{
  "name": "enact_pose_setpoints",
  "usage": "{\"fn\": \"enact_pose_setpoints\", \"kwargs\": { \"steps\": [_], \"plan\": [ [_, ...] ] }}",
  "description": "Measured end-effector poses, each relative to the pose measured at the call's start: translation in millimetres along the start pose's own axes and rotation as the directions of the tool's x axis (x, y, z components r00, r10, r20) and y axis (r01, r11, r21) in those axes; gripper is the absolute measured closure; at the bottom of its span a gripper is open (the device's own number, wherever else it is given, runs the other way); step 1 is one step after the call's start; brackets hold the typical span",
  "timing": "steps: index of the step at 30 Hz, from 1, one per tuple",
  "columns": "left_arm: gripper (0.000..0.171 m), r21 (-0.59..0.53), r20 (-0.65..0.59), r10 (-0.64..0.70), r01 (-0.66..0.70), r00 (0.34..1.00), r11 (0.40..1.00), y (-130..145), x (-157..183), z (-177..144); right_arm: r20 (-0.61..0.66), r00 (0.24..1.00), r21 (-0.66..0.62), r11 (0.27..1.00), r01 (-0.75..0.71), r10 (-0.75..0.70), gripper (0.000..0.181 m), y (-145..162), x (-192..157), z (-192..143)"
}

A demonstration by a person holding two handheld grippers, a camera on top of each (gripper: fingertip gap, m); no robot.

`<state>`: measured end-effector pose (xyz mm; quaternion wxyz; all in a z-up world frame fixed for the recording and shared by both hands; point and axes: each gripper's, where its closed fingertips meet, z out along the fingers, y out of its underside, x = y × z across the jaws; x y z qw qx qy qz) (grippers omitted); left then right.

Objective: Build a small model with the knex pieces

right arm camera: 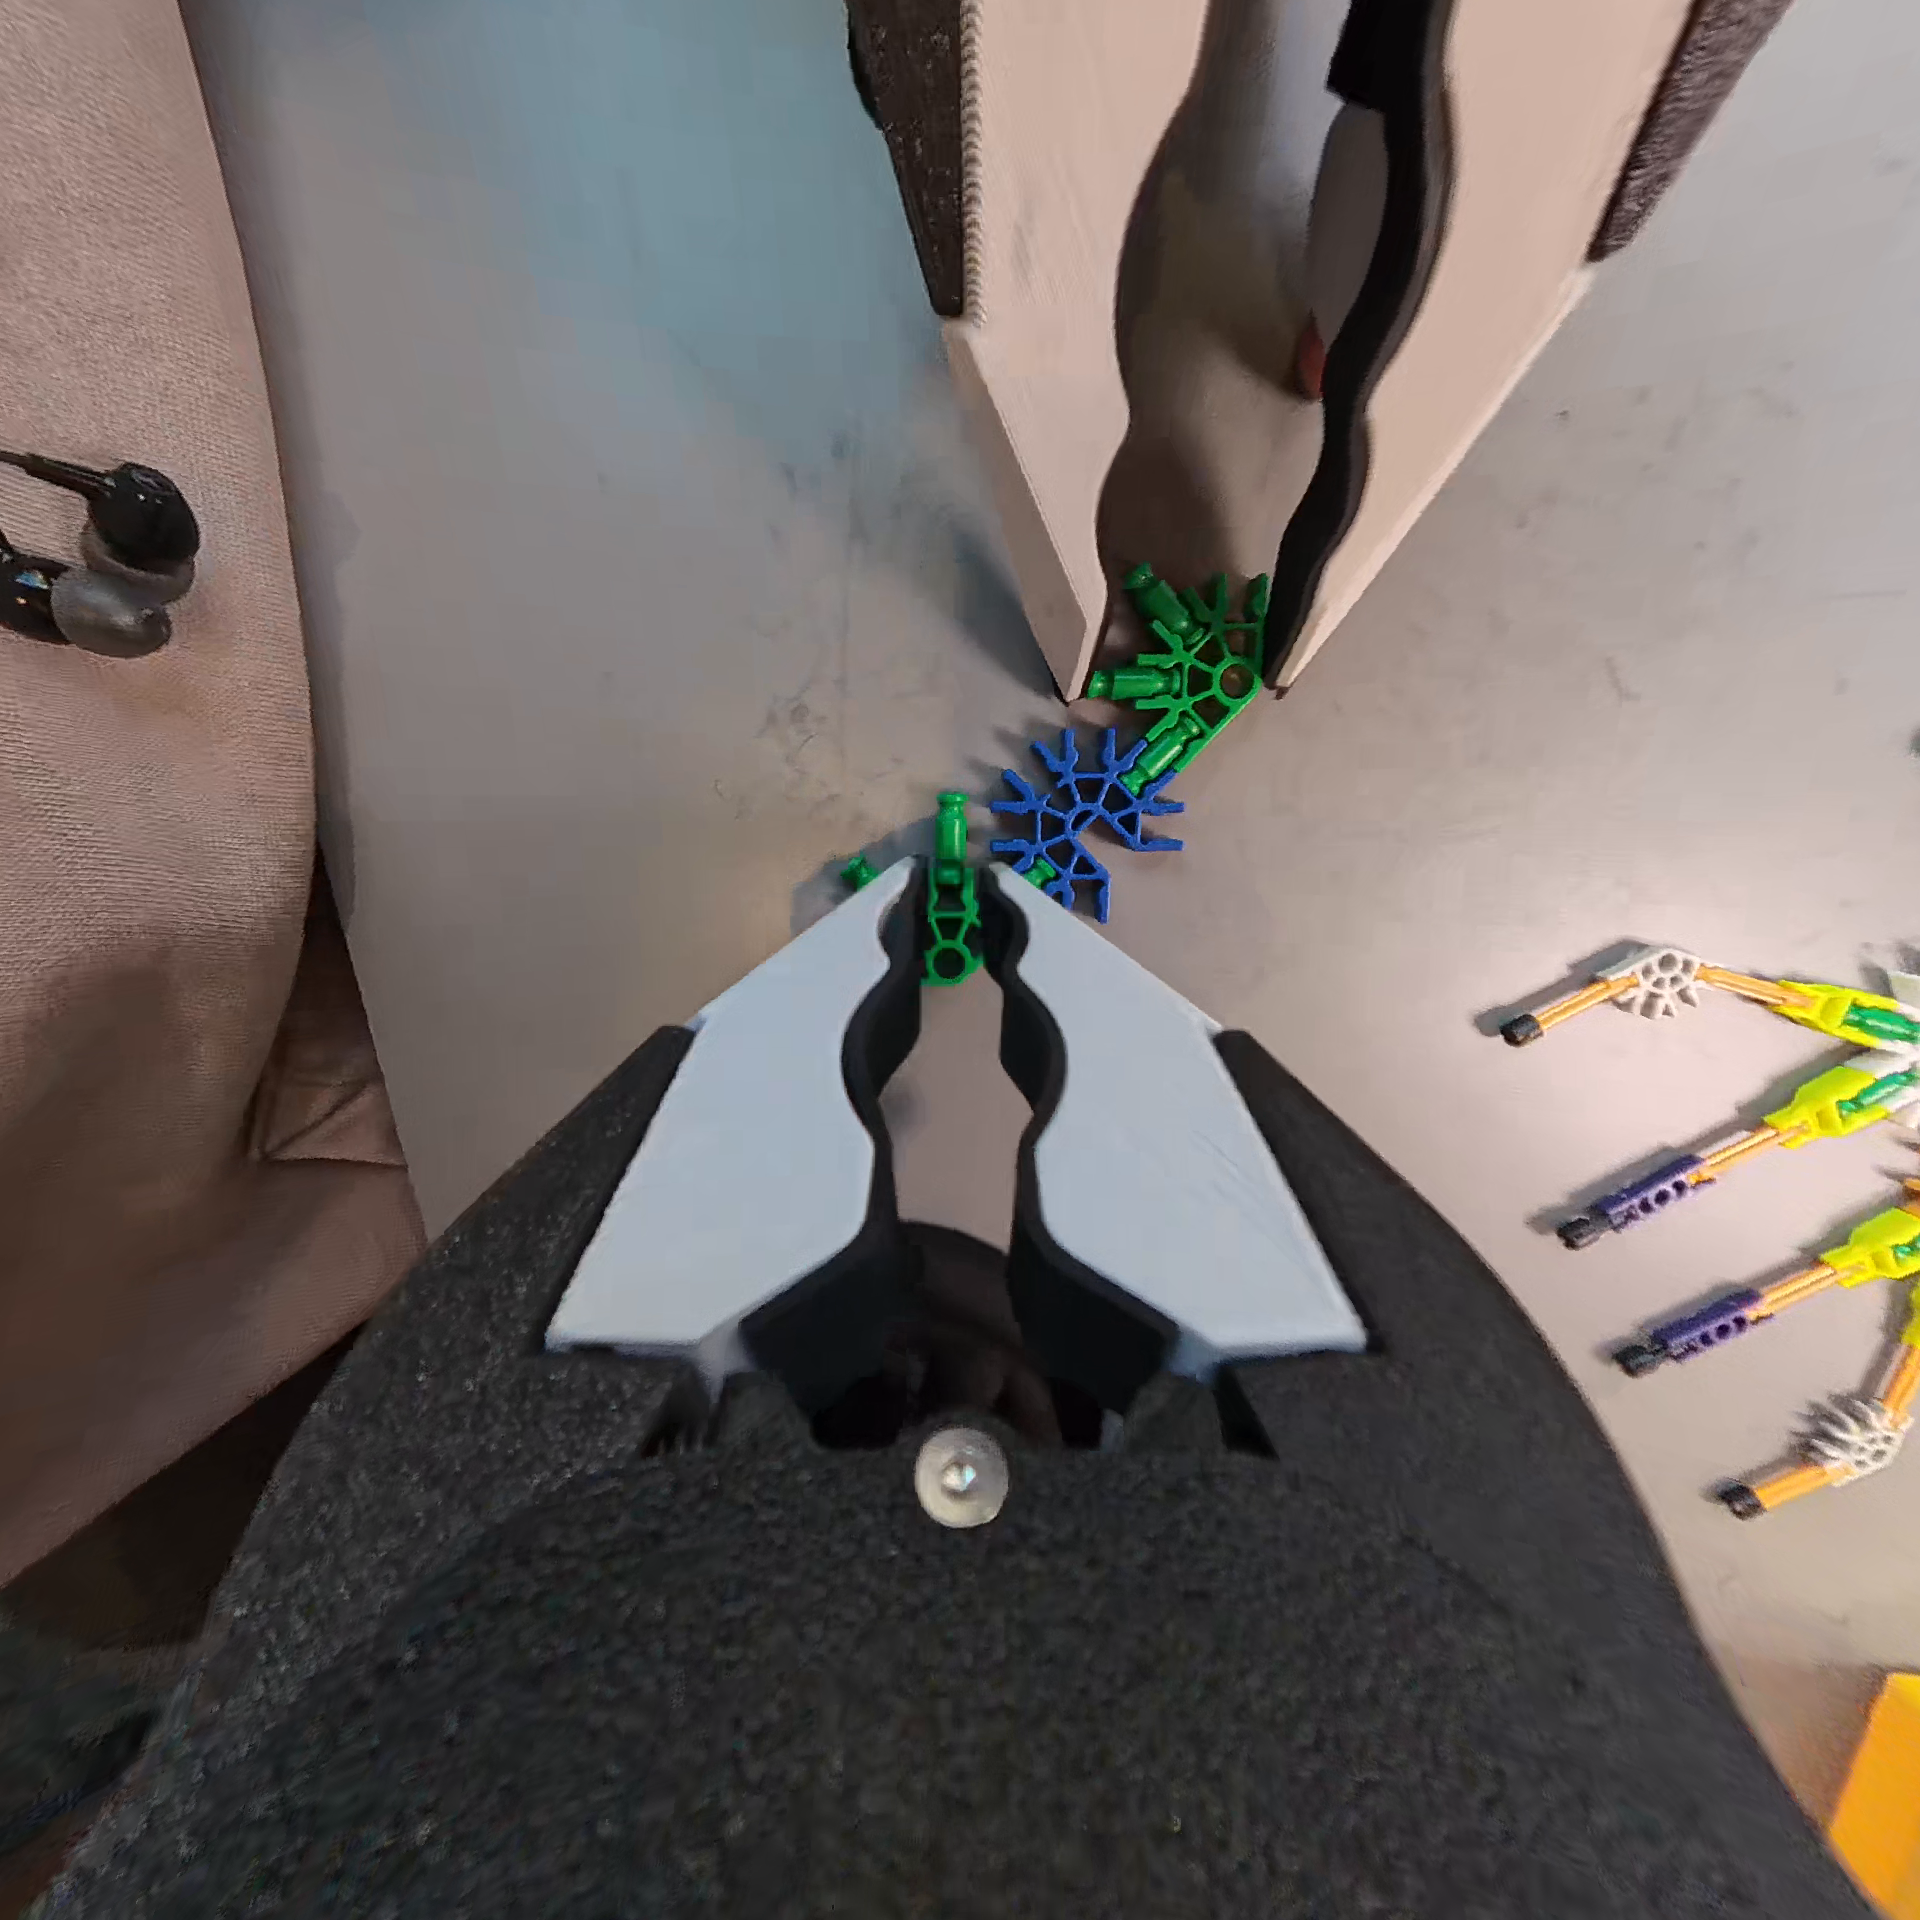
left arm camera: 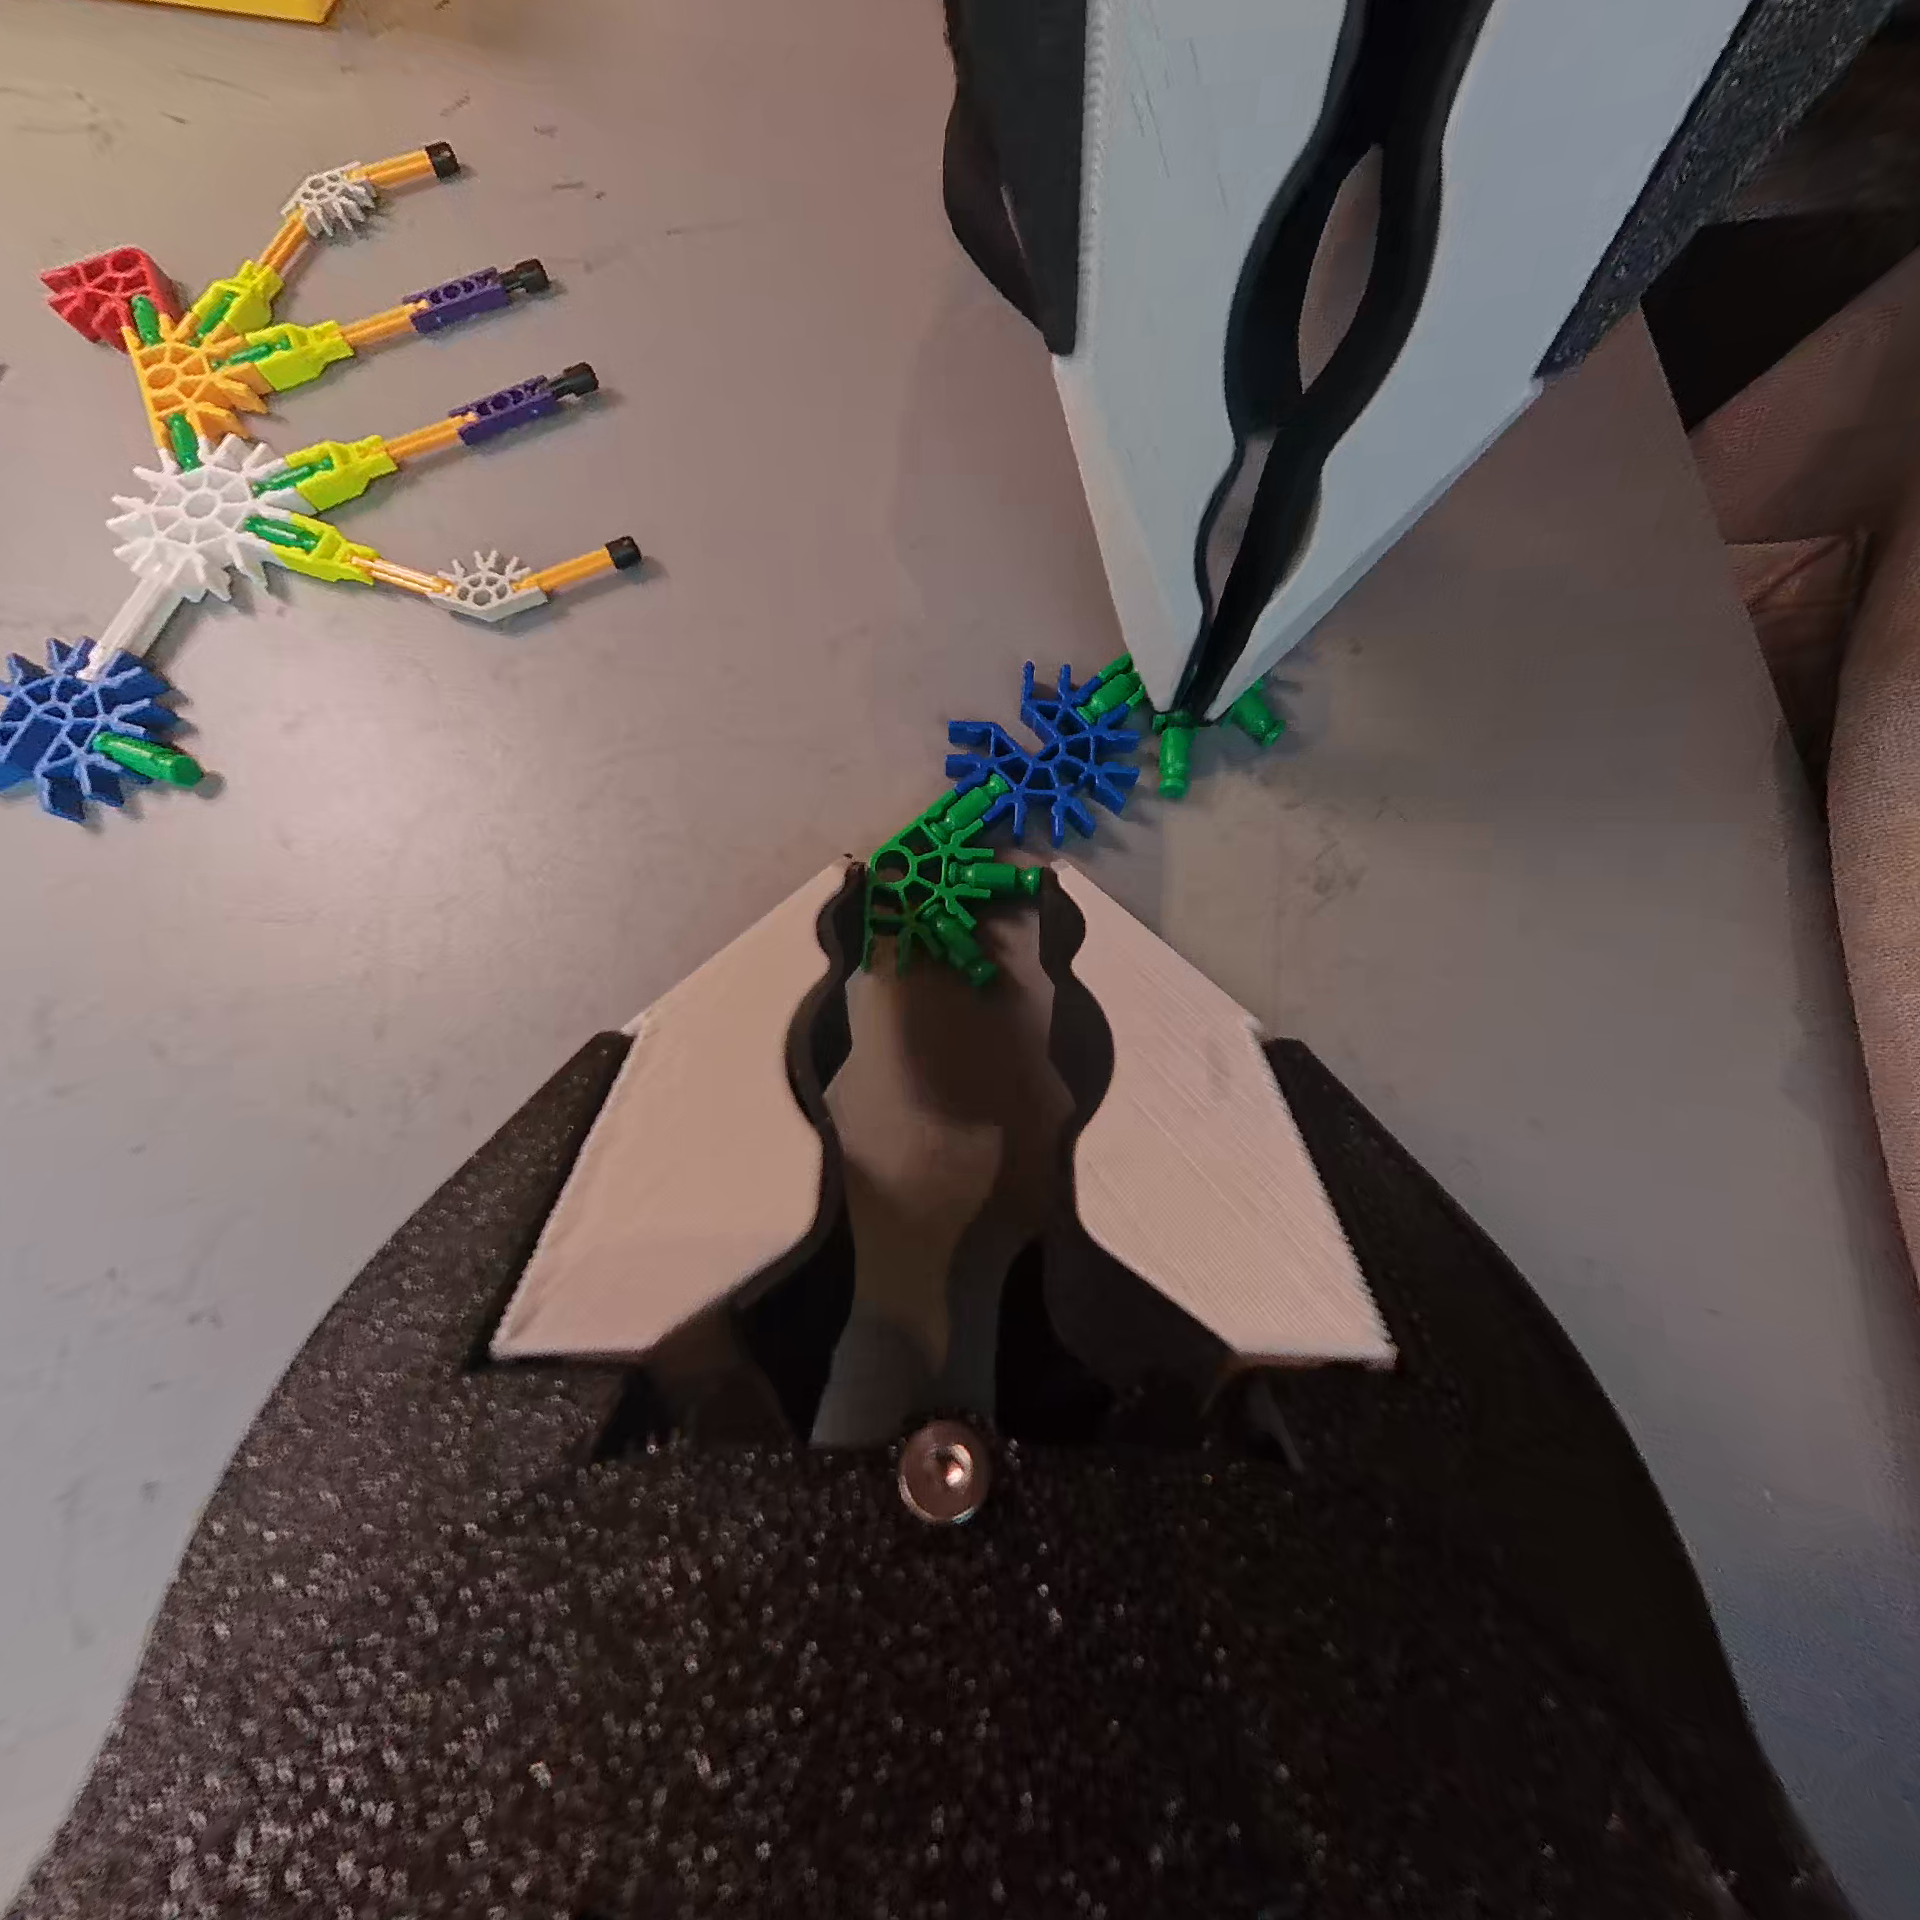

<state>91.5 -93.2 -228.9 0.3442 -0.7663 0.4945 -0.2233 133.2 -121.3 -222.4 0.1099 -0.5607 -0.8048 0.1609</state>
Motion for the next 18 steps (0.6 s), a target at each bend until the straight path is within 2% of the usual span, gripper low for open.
{"fn": "enact_pose_setpoints", "kwargs": {
  "steps": [2, 4, 9, 14, 18],
  "plan": [
    [0.138, 0.005, 0.003, 0.001, -0.001, 1.000, 1.000, 0.6, -0.4, -0.7, -0.004, 0.999, 0.100, 0.994, -0.043, 0.044, 0.163, -7.4, 0.6, -10.5],
    [0.138, 0.008, 0.002, 0.003, -0.003, 1.000, 1.000, 0.6, -0.3, -0.6, -0.018, 0.996, 0.143, 0.987, -0.079, 0.082, 0.160, -7.5, 0.7, -18.9],
    [0.138, 0.010, 0.001, 0.009, -0.009, 1.000, 1.000, 0.5, 0.1, -0.4, -0.074, 0.996, 0.110, 0.993, -0.041, 0.049, 0.162, 5.7, -9.9, -14.9],
    [0.138, 0.011, 0.012, 0.012, -0.012, 1.000, 1.000, 0.3, 0.0, -0.3, -0.084, 0.995, 0.134, 0.990, -0.043, 0.055, 0.165, -13.3, -6.8, -7.0],
    [0.138, 0.011, 0.026, 0.014, -0.014, 1.000, 1.000, 0.7, 0.0, -0.6, -0.092, 0.996, 0.029, 0.999, -0.017, 0.020, 0.170, -8.9, 1.0, 5.8]
  ]
}}
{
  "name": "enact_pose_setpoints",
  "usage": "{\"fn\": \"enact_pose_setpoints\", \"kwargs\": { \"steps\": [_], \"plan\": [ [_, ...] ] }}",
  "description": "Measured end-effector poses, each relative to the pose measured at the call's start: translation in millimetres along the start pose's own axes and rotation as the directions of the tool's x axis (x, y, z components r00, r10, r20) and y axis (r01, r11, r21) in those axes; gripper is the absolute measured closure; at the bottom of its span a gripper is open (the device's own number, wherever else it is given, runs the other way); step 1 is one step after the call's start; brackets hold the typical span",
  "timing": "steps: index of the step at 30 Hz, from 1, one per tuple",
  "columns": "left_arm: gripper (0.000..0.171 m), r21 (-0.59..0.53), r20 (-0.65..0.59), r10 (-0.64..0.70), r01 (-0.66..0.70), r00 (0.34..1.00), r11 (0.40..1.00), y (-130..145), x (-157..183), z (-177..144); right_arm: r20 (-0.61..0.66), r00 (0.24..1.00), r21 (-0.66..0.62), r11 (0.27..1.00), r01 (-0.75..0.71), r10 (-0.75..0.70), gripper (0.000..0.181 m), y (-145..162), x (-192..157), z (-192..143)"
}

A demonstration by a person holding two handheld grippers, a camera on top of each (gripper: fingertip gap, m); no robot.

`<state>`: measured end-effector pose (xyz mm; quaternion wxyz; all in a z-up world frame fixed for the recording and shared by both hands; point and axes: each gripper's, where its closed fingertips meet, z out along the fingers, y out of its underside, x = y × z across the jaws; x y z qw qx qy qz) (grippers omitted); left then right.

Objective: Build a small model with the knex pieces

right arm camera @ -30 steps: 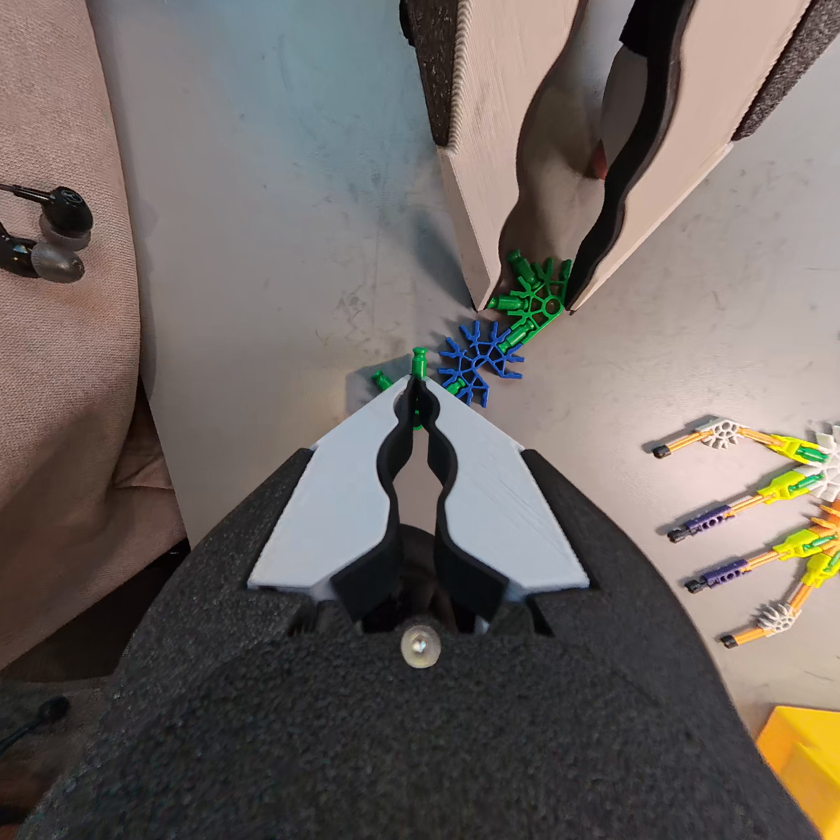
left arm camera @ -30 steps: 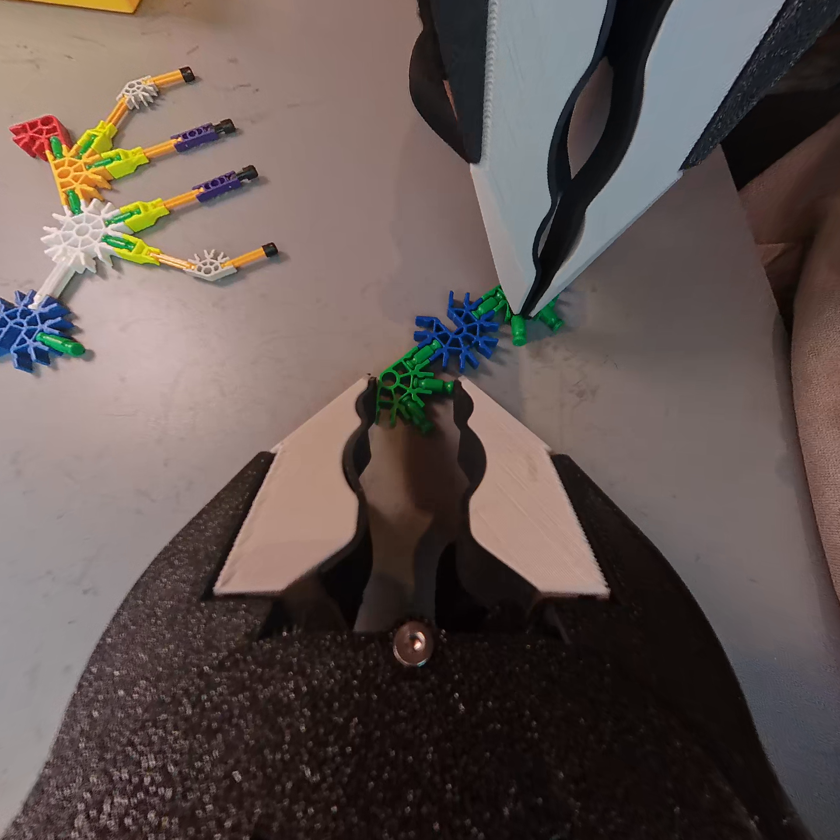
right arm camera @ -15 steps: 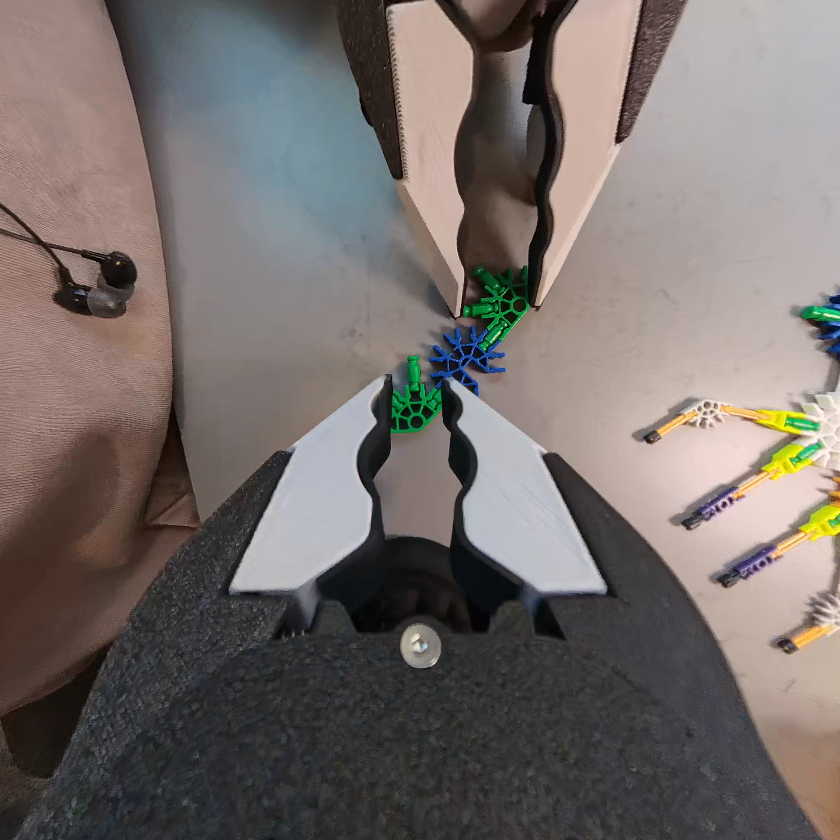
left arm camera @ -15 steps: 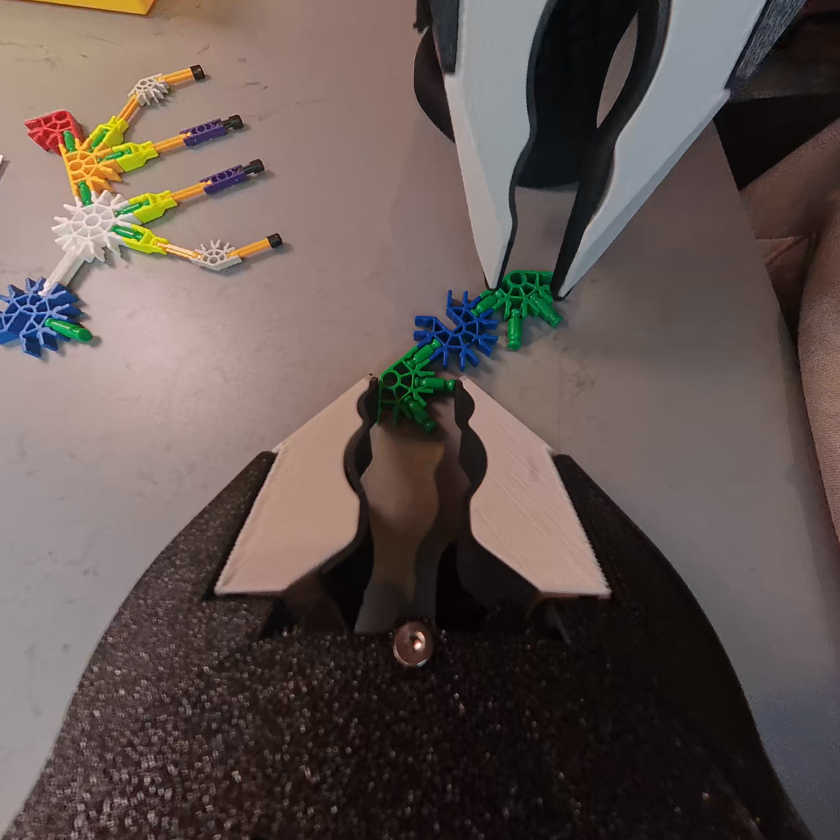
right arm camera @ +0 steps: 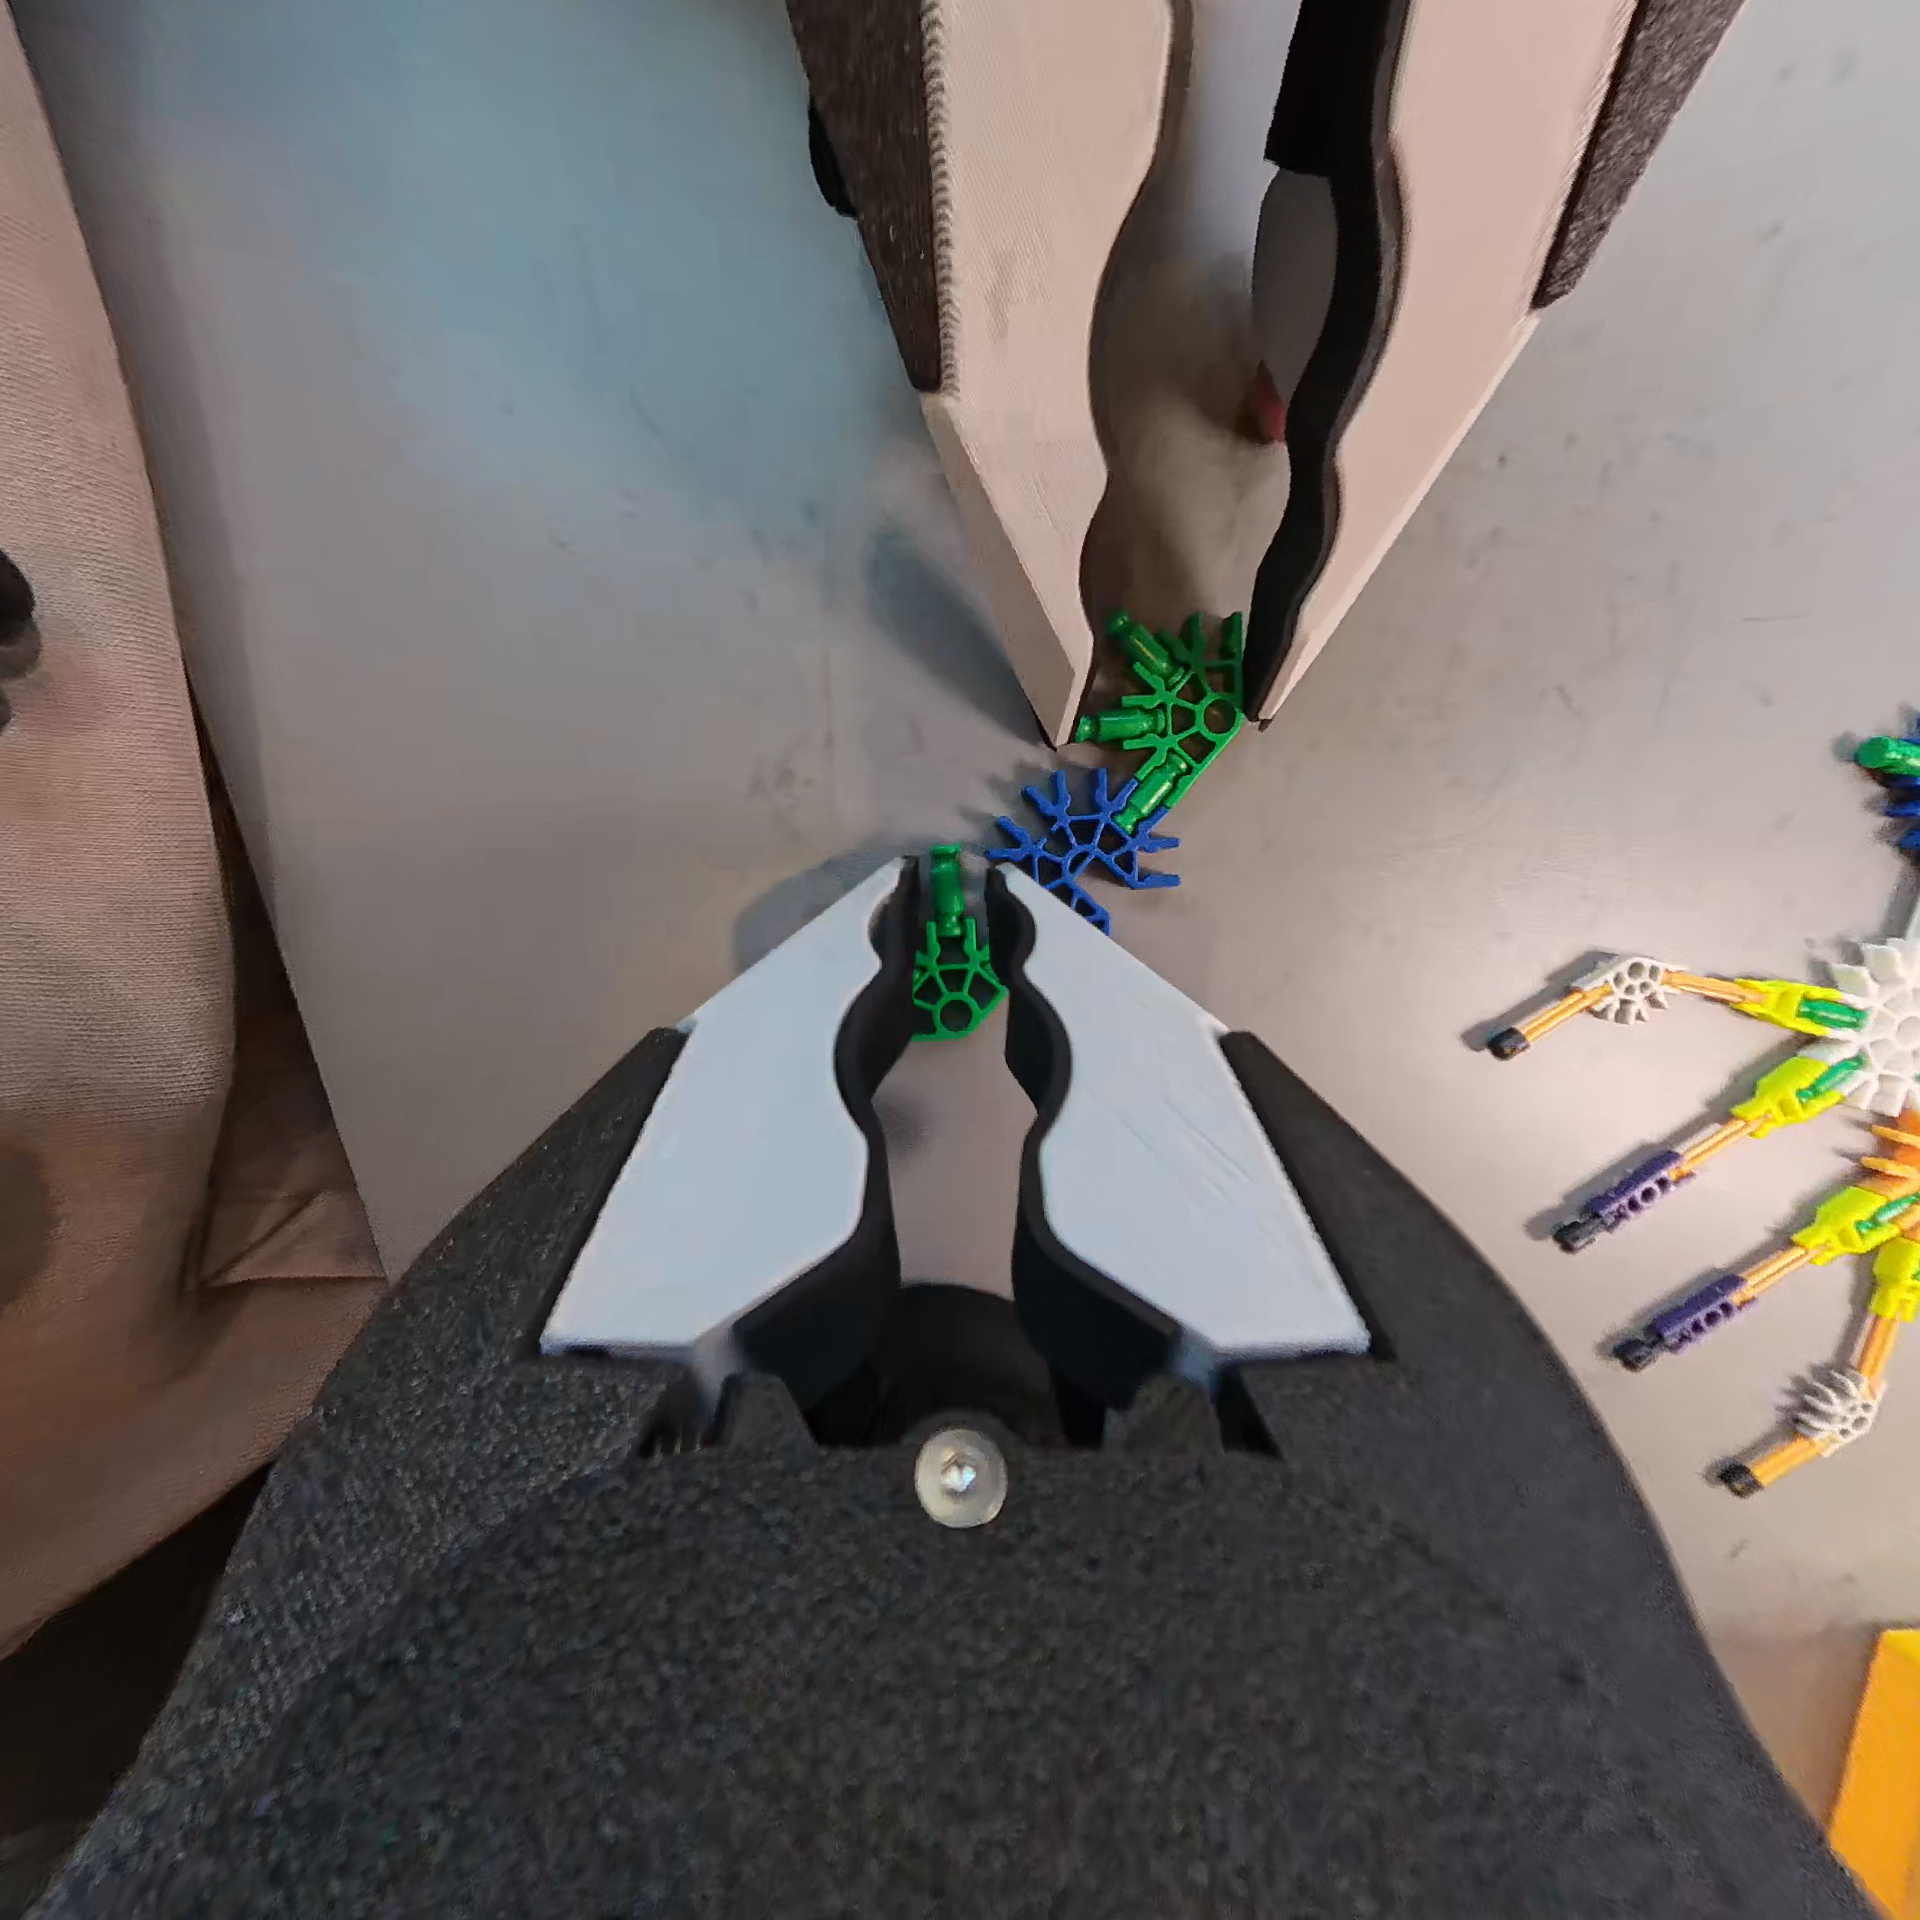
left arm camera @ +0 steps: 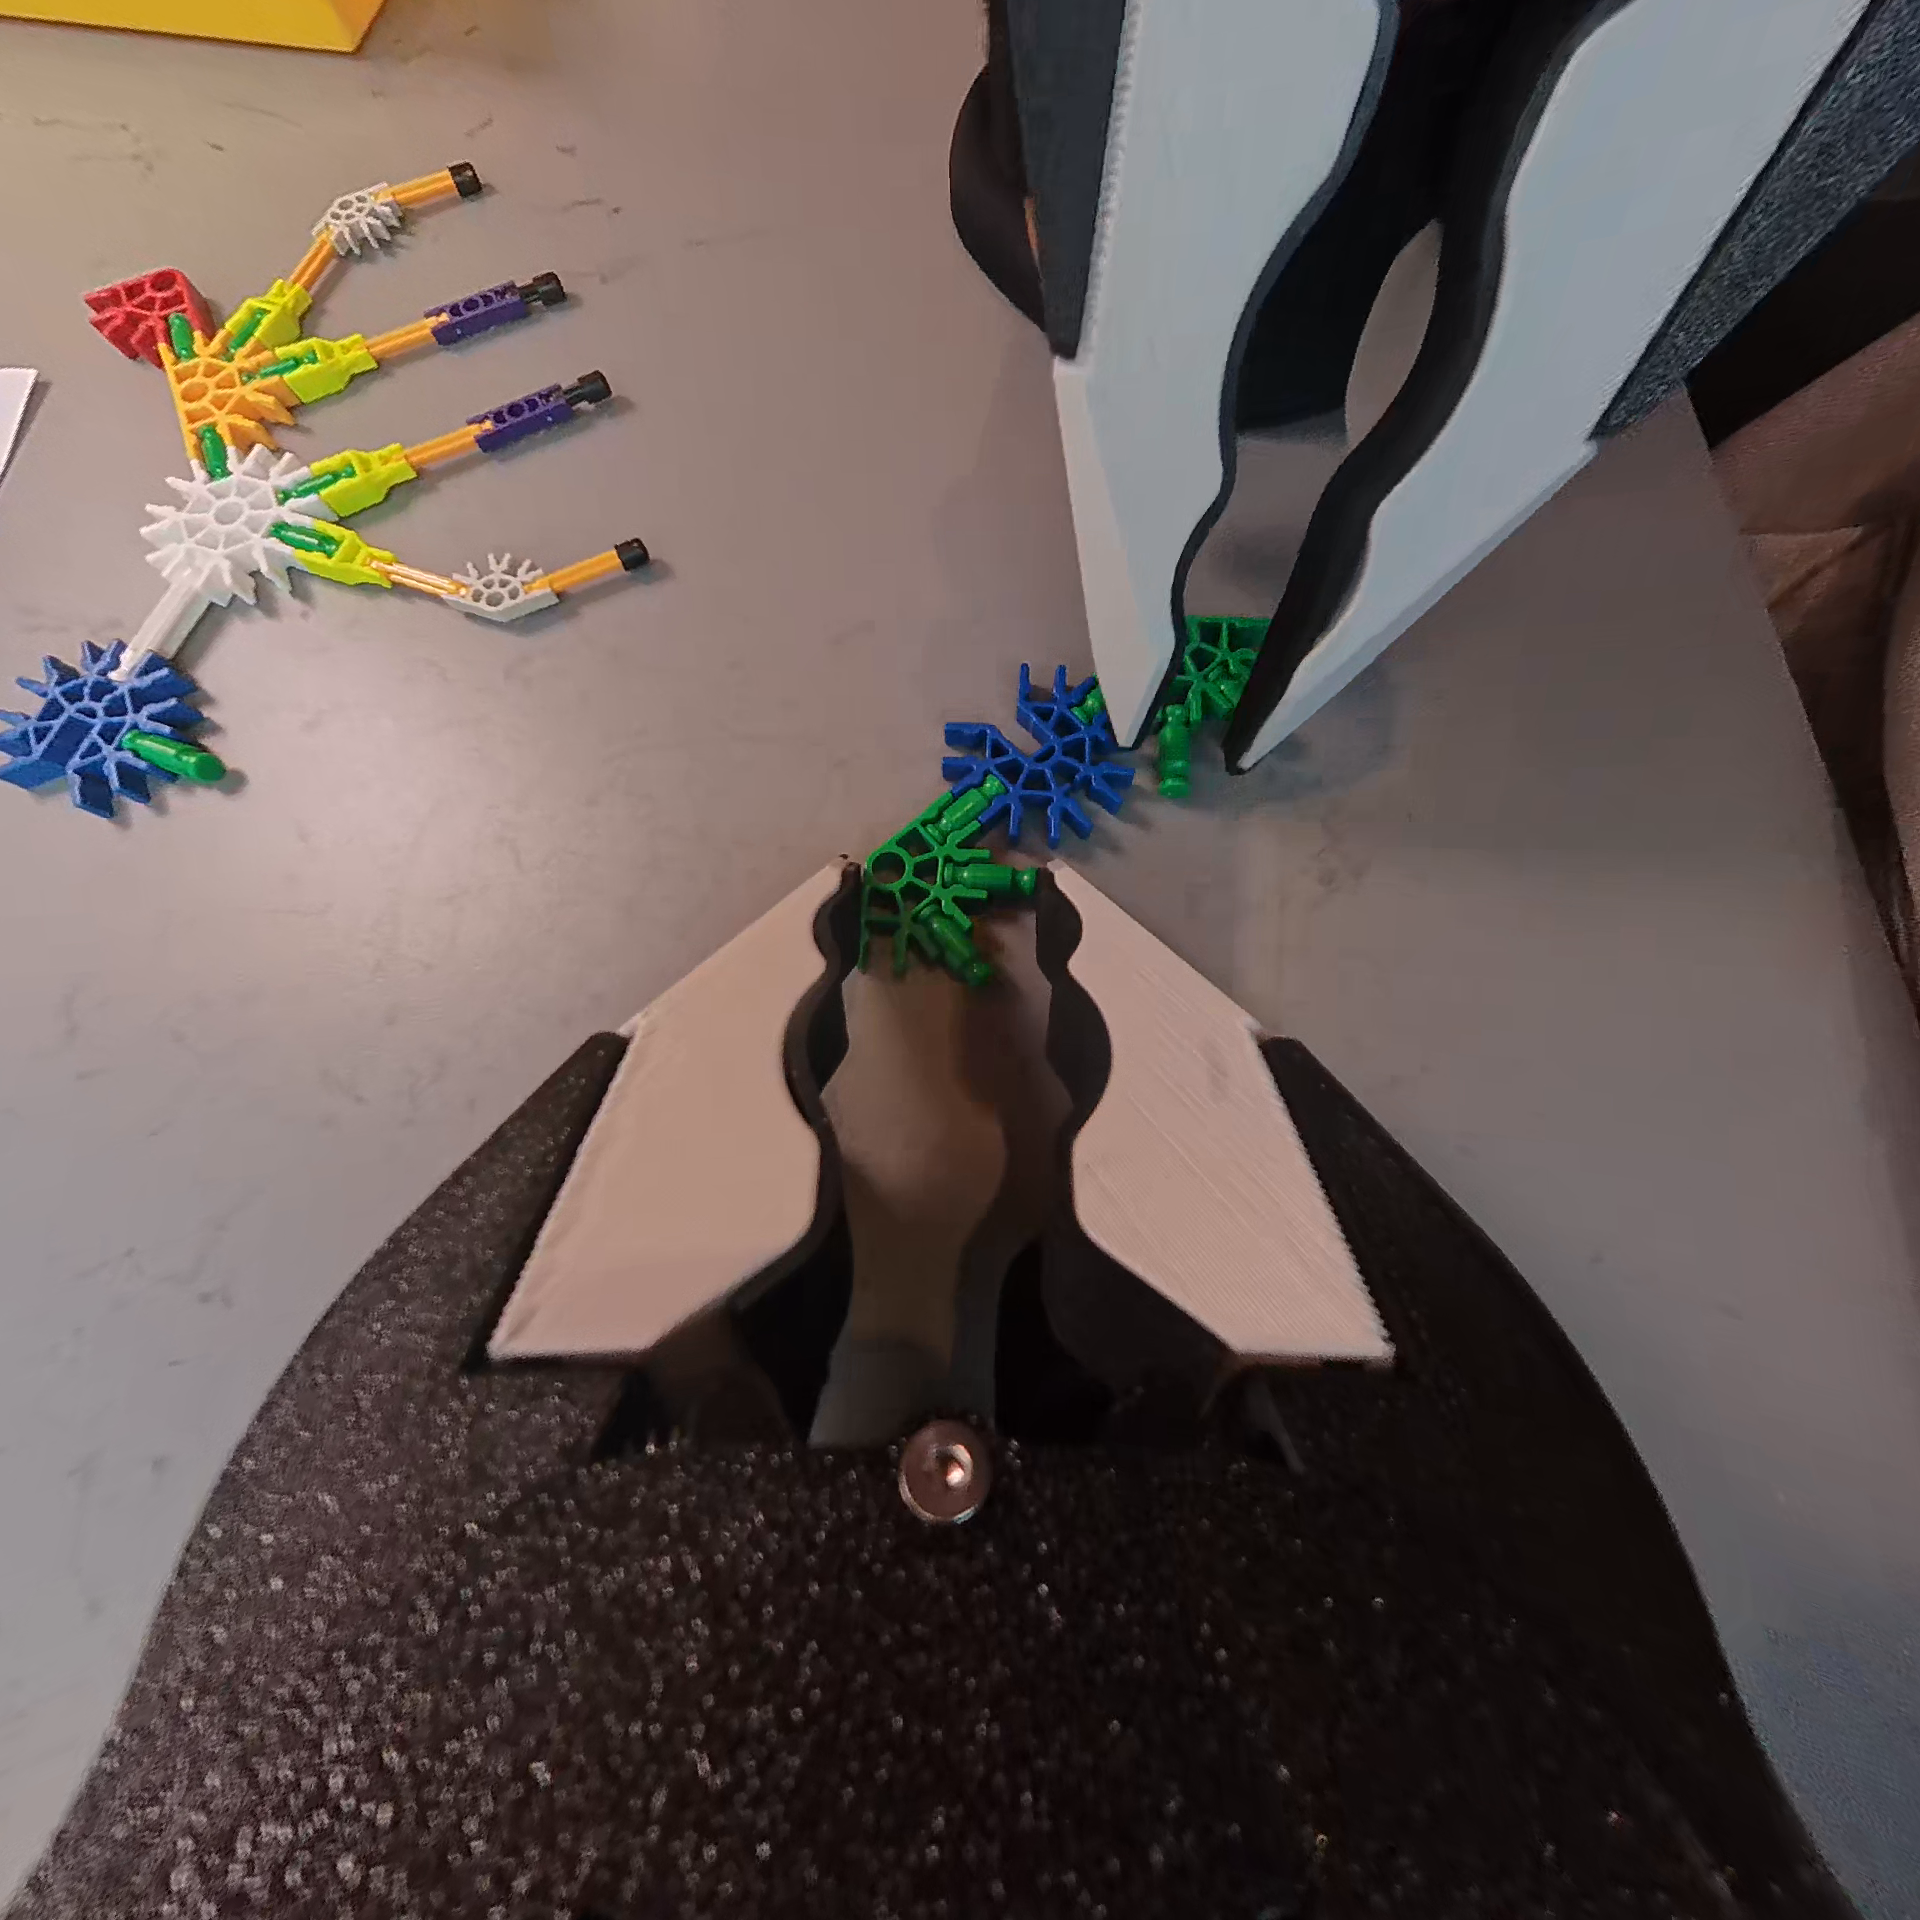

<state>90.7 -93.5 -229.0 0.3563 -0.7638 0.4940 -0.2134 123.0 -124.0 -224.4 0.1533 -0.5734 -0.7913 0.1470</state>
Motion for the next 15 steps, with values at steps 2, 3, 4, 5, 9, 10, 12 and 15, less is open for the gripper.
{"fn": "enact_pose_setpoints", "kwargs": {
  "steps": [2, 3, 4, 5, 9, 10, 12, 15],
  "plan": [
    [0.138, 0.000, 0.005, 0.006, -0.006, 1.000, 1.000, 0.0, 0.0, -0.3, 0.035, 0.999, -0.031, 1.000, 0.002, -0.001, 0.178, 1.5, -2.8, 1.2],
    [0.138, 0.000, 0.005, 0.005, -0.005, 1.000, 1.000, 0.0, 0.0, -0.2, 0.035, 0.999, -0.040, 0.999, 0.021, -0.020, 0.178, 1.2, -3.0, 1.0],
    [0.138, -0.001, 0.003, 0.004, -0.004, 1.000, 1.000, 0.2, 0.0, -0.2, 0.031, 0.999, -0.049, 0.998, 0.039, -0.037, 0.178, 1.1, -2.9, 0.6],
    [0.138, -0.001, 0.001, 0.004, -0.004, 1.000, 1.000, 0.2, 0.0, -0.2, 0.026, 0.998, -0.048, 0.998, 0.052, -0.050, 0.179, -0.6, -2.6, -0.3],
    [0.138, -0.002, -0.004, 0.003, -0.003, 1.000, 1.000, 0.4, 0.1, -0.2, 0.009, 0.996, -0.070, 0.994, 0.084, -0.084, 0.181, -1.8, 1.0, -9.4],
    [0.138, -0.002, -0.004, 0.003, -0.003, 1.000, 1.000, 0.4, 0.1, -0.3, -0.001, 0.995, -0.090, 0.991, 0.098, -0.099, 0.181, 0.5, 2.8, -10.0],
    [0.138, -0.002, -0.005, 0.002, -0.002, 1.000, 1.000, 0.4, 0.2, -0.2, 0.008, 0.995, -0.102, 0.990, 0.096, -0.096, 0.181, 2.1, 2.7, -8.0],
    [0.138, -0.001, -0.005, 0.001, -0.001, 1.000, 1.000, 0.5, 0.2, -0.3, 0.022, 0.996, -0.089, 0.992, 0.087, -0.086, 0.171, -0.4, 3.5, -5.8]
  ]
}}
